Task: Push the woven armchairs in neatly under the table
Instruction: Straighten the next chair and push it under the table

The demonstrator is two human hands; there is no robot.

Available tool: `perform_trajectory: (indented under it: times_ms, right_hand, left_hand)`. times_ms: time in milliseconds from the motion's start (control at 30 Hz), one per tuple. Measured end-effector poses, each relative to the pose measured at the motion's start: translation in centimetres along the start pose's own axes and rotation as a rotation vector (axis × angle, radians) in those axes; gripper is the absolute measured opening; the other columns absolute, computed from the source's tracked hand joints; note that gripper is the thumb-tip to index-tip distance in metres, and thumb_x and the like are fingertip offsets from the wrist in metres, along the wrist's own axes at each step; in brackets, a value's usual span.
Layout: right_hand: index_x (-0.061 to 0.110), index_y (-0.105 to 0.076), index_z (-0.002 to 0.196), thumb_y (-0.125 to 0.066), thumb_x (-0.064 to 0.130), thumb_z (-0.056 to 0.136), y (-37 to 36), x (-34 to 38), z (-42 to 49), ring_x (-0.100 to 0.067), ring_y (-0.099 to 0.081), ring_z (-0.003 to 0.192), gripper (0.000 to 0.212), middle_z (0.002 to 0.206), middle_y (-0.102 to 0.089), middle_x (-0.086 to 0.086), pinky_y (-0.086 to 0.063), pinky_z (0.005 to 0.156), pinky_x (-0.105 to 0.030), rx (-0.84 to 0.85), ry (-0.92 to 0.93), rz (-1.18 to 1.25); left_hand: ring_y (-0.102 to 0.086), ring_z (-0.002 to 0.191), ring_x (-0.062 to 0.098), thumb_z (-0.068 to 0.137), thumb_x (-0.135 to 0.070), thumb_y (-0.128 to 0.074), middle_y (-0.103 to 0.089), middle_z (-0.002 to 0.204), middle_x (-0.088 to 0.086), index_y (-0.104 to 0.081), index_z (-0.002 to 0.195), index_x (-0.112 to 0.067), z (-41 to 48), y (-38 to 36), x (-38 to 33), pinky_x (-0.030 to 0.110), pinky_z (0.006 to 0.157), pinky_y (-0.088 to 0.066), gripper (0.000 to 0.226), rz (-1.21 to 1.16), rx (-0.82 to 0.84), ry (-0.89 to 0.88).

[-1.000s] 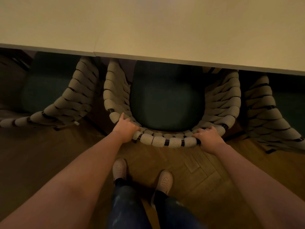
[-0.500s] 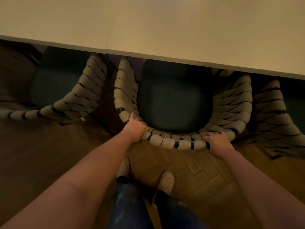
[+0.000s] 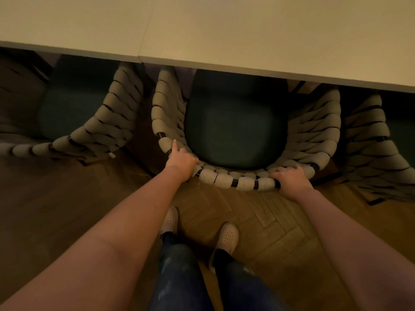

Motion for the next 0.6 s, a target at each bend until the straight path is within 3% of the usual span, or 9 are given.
perform_trajectory:
  times_ms: [200, 367, 600]
  right_hand:
    - [0.033, -0.04, 0.141, -0.063, 0.032, 0.089, 0.8, -0.2, -1.3, -0.024, -0.041, 0.132, 0.057, 0.137, -0.05, -0.001, -0.016, 0.118, -0.051, 0.009, -0.058, -0.025]
    - [0.032, -0.022, 0.151, -0.07, 0.037, 0.083, 1.8, -1.7, -6.0, -0.027, -0.018, 0.146, 0.083, 0.155, -0.028, -0.006, -0.007, 0.121, -0.052, -0.102, -0.172, 0.081]
    - [0.029, -0.013, 0.154, -0.066, 0.041, 0.088, 0.2, -5.3, -15.7, -0.025, -0.007, 0.149, 0.085, 0.161, -0.014, -0.007, -0.007, 0.122, -0.046, -0.176, -0.475, 0.303]
  left_hand:
    - [-0.031, 0.141, 0.028, 0.086, -0.046, -0.065, -0.04, 0.15, 0.006, -0.03, 0.149, -0.019, -1.6, 0.8, -4.1, 0.062, 0.117, -0.005, 0.077, -0.133, -0.031, -0.129]
    - [-0.024, 0.145, 0.026, 0.085, -0.049, -0.065, -0.032, 0.154, 0.003, -0.021, 0.153, -0.026, -2.1, 2.3, -6.8, 0.057, 0.119, -0.004, 0.084, -0.241, -0.006, -0.32]
    - [-0.016, 0.147, 0.028, 0.09, -0.054, -0.057, -0.018, 0.16, 0.009, -0.017, 0.155, -0.023, -1.5, 9.8, -10.6, 0.05, 0.12, -0.011, 0.082, -0.132, -0.077, -0.446]
Point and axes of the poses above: each hand's wrist, its own z-axis towards the middle knuckle, its own y-axis out of the back of the hand, x = y × z, the point moved 9 cm from there along z, towards the middle knuckle
